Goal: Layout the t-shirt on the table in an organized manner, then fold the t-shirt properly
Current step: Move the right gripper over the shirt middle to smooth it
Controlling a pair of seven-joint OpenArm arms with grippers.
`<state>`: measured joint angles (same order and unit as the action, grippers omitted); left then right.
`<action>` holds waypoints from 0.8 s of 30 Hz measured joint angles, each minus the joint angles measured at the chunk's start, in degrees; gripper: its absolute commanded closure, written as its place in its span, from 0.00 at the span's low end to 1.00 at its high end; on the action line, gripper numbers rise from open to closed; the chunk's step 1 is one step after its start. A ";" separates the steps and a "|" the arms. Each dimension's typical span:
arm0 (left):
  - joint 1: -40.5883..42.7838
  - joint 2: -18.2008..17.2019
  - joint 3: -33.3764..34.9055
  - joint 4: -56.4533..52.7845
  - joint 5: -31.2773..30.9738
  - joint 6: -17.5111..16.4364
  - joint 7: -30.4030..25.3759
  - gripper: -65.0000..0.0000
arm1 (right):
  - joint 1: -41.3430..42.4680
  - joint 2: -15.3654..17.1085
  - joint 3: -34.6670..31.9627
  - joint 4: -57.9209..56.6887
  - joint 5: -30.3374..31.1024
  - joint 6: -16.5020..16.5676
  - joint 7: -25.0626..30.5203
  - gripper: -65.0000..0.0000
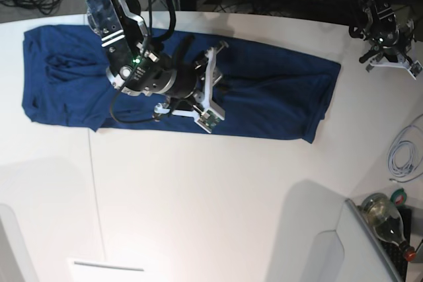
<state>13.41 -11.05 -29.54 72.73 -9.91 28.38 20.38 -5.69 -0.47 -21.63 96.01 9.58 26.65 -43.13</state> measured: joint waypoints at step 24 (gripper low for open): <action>1.22 -0.24 -0.28 -0.11 0.02 -0.07 -0.02 1.00 | 14.60 -3.82 4.33 -28.92 -0.76 -0.72 -0.09 0.92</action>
<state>14.63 -11.29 -29.82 72.62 -9.89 28.32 20.36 8.91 -4.29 -17.30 67.09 8.82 25.93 -43.22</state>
